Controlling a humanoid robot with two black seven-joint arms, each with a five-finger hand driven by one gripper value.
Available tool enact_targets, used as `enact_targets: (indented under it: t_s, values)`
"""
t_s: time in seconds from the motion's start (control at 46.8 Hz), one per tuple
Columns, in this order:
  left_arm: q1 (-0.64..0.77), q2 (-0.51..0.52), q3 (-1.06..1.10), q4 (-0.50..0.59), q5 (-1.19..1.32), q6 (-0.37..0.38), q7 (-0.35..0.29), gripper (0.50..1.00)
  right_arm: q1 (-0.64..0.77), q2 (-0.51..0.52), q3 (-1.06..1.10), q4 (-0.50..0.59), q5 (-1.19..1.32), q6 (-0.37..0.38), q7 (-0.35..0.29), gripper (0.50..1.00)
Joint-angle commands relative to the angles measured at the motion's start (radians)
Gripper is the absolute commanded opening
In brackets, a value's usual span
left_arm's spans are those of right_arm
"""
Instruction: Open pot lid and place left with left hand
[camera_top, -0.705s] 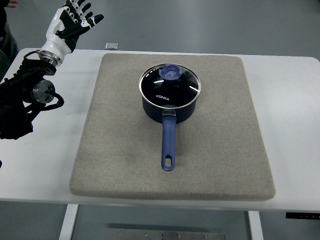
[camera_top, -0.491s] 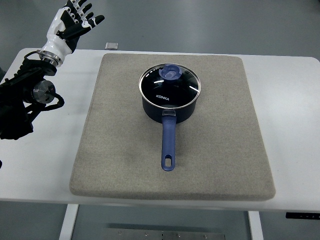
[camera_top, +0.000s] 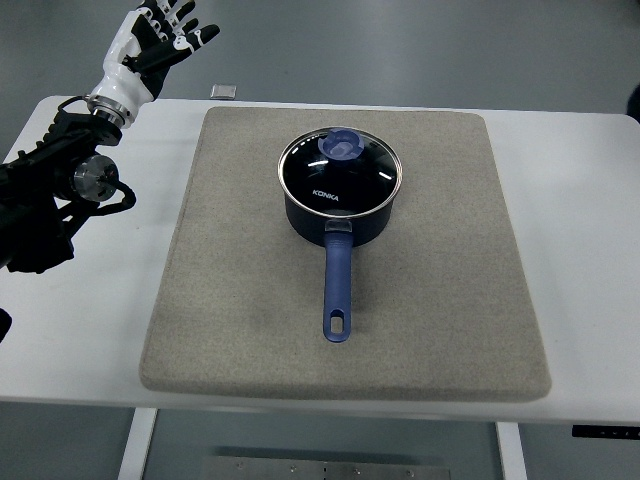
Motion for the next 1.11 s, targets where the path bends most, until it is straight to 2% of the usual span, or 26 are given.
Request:
enact_targets:
  t_s: [0.0, 0.214, 0.32, 0.641, 0.79, 0.918, 1.089]
  values:
    - [-0.022, 0.006, 0.044, -0.001, 0.003, 0.0, 0.0, 0.99, 0.0, 0.0, -0.001, 0.001, 0.0, 0.0, 0.0, 0.917]
    - [-0.126, 0.044, 0.214, -0.027, 0.132, -0.003, 0.0, 0.99, 0.0, 0.0, 0.001, 0.001, 0.0, 0.0, 0.0, 0.917]
    - [-0.158, 0.087, 0.251, -0.097, 0.232, -0.008, 0.0, 0.99, 0.0, 0.0, 0.001, 0.001, 0.0, 0.0, 0.0, 0.917]
    - [-0.224, 0.103, 0.261, -0.129, 0.706, -0.008, 0.0, 0.99, 0.0, 0.0, -0.001, -0.001, 0.0, 0.0, 0.0, 0.917]
    - [-0.279, 0.109, 0.286, -0.157, 0.76, -0.029, 0.0, 0.99, 0.0, 0.0, -0.001, 0.001, 0.0, 0.0, 0.0, 0.917]
    - [-0.384, 0.13, 0.405, -0.214, 0.761, -0.057, 0.0, 0.986, 0.0, 0.0, 0.001, 0.001, 0.0, 0.0, 0.0, 0.917]
    - [-0.5, 0.116, 0.574, -0.223, 0.763, -0.058, 0.0, 0.986, 0.0, 0.0, -0.001, 0.001, 0.0, 0.0, 0.0, 0.917]
